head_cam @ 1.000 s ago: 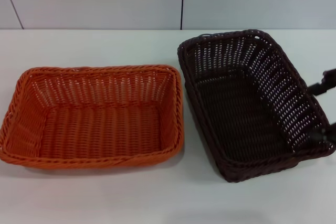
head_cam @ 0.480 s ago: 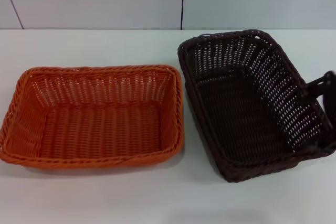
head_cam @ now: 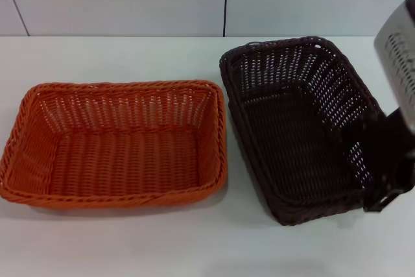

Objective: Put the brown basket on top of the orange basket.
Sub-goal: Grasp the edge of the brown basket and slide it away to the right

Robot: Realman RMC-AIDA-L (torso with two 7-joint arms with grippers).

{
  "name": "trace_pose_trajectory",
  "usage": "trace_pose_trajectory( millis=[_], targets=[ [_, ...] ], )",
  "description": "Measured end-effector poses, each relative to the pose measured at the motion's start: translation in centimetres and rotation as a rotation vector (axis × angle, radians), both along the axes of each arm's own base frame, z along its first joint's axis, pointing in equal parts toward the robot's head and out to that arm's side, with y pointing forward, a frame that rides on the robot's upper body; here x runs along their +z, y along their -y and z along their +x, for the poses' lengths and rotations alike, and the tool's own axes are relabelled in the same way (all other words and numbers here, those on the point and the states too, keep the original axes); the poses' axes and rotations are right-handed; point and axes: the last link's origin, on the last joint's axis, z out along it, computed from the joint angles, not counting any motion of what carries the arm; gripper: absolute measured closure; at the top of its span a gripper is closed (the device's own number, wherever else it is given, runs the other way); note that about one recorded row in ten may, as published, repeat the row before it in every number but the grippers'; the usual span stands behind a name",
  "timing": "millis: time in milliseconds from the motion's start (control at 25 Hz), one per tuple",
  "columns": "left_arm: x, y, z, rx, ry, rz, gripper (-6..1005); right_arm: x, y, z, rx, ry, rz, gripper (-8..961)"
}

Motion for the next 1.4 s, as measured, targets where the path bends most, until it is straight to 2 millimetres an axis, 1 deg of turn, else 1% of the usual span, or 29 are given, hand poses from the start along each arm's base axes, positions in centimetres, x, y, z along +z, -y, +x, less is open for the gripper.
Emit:
trace_pose_trajectory(
  millis=[80, 280, 440, 480, 840, 1200, 1400],
  targets=[
    [0.0, 0.1, -0.1, 0.003, -0.001, 0.001, 395, -0.6, 0.2, 0.3, -0.013, 0.009, -0.026, 138],
    [0.1, 0.5, -0.3, 0.01, -0.003, 0.003, 395, -1.5, 0.2, 0.8, -0.03, 0.028, -0.061, 138],
    [0.1, 0.5, -0.3, 0.006, -0.003, 0.003, 395, -1.6, 0.0, 1.4, -0.032, 0.043, -0.067, 137],
    [0.0, 0.6, -0.3, 0.007, -0.002, 0.002, 395, -1.8, -0.2, 1.7, -0.038, 0.051, -0.081, 137],
    [-0.3, 0.8, -0.2, -0.01, 0.002, 0.008, 395, -2.4, -1.4, 2.7, -0.036, 0.087, -0.105, 138],
    [-0.6, 1.7, -0.5, -0.019, 0.001, 0.013, 395, -4.0, -2.1, 3.2, -0.013, 0.122, -0.135, 138],
    [-0.6, 2.5, -0.7, -0.019, -0.003, 0.018, 395, -4.3, -2.3, 2.9, -0.001, 0.112, -0.119, 207]
  ],
)
